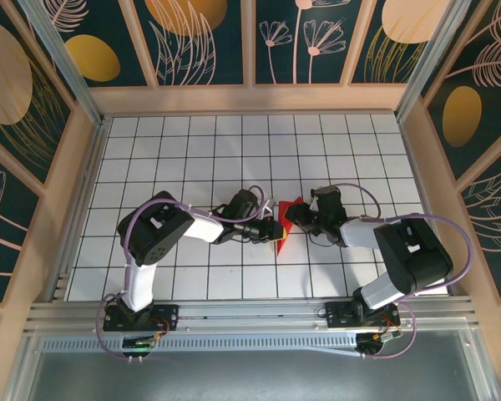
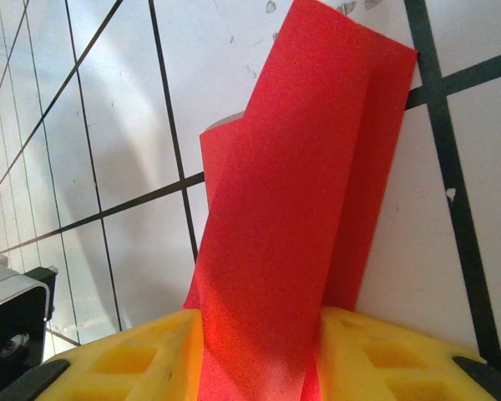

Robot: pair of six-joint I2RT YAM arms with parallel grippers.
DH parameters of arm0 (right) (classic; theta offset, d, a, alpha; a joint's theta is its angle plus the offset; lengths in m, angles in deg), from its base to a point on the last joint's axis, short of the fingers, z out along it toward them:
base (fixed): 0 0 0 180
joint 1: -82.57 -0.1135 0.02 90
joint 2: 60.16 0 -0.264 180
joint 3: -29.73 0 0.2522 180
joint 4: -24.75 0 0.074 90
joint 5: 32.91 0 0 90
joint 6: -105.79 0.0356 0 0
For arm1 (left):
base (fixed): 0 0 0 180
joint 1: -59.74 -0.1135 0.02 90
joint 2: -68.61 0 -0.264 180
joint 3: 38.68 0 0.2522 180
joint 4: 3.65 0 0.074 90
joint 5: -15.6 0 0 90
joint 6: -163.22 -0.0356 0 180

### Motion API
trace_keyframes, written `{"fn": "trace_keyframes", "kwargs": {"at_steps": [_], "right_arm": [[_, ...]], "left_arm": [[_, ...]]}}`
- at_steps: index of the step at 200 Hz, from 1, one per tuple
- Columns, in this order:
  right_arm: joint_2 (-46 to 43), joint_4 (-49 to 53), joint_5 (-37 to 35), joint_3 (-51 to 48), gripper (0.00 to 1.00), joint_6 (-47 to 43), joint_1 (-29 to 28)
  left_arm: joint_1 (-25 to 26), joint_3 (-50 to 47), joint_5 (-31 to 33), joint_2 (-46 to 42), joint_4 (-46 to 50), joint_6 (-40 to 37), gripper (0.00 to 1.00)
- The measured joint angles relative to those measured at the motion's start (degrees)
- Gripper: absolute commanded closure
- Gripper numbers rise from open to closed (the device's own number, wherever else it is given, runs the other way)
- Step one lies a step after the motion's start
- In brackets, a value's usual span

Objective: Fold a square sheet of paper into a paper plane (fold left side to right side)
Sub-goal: Fold the wing for the fifth time at the center of the table.

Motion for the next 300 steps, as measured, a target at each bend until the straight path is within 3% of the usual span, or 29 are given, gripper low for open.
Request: {"fn": "trace_keyframes", "kwargs": {"at_steps": [46, 155, 250, 300], "right_arm": [[0.4, 0.0, 0.1, 0.2, 0.61, 0.0, 0.0], [0.7, 0.5, 0.2, 0.6, 0.61, 0.0, -0.1], [1.1, 0.9, 0.2, 1.1, 0.61, 0.1, -0.1], [1.1, 1.3, 0.2, 1.4, 0.61, 0.0, -0.2]], "left_arm": [[-1.7, -0.9, 1.0, -1.6, 0.5, -0.5, 0.71], [-2.8, 1.4, 1.1, -0.4, 0.8, -0.9, 0.71], [-2.8, 2.9, 1.4, 1.4, 1.8, -2.1, 0.95], [-2.8, 3.4, 3.1, 1.4, 4.6, -3.8, 0.96]]}}
